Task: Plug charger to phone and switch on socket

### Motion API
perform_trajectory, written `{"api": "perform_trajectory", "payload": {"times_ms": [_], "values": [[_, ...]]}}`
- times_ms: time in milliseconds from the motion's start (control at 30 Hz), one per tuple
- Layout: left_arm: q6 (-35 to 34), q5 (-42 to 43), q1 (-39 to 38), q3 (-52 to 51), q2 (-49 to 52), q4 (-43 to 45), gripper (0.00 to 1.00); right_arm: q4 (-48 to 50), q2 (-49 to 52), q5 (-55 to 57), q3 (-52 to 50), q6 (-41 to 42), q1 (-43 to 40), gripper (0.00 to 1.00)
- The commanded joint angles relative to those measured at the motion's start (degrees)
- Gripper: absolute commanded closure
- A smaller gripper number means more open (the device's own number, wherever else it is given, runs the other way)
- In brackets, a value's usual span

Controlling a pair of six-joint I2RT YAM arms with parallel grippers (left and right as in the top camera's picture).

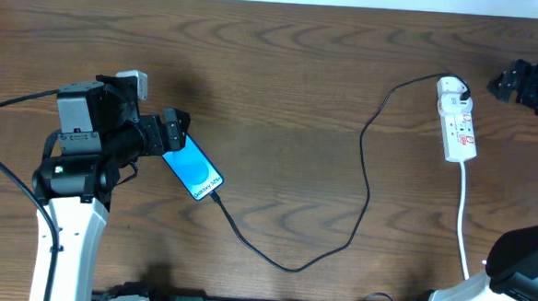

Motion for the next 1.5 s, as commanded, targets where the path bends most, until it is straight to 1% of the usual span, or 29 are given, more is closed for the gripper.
{"api": "perform_trajectory", "payload": {"times_ms": [0, 767, 1000, 1133, 1200, 1300, 1467], "values": [[0.96, -0.33, -0.17, 0.22, 0.04, -0.13, 0.05, -0.11, -0.24, 0.68, 0.07, 1.07, 0.26, 0.01], [0.96, -0.35, -0.28, 0.22, -0.50, -0.17, 0.05, -0.09, -0.22, 0.68, 0.07, 1.07, 0.22, 0.01], [0.98, -0.94, -0.31, -0.31, -5.38, -4.87, 0.05, -0.09, -0.22, 0.68, 0.07, 1.07, 0.22, 0.01], [0.98, -5.77, -1.70, -3.67, -10.51, -4.61, 0.05, -0.09, -0.22, 0.68, 0.07, 1.07, 0.20, 0.01], [0.98, -8.57, -2.99, -6.75, -14.19, -2.67, 0.05, -0.09, -0.22, 0.68, 0.07, 1.07, 0.22, 0.01], [0.98, -10.47, -4.42, -12.22, -19.93, 3.08, 0.05, -0.09, -0.22, 0.68, 0.07, 1.07, 0.22, 0.01], [0.96, -10.19, -4.68, -23.80, -29.79, 18.67, 0.05, -0.09, -0.22, 0.68, 0.07, 1.07, 0.22, 0.01]]}}
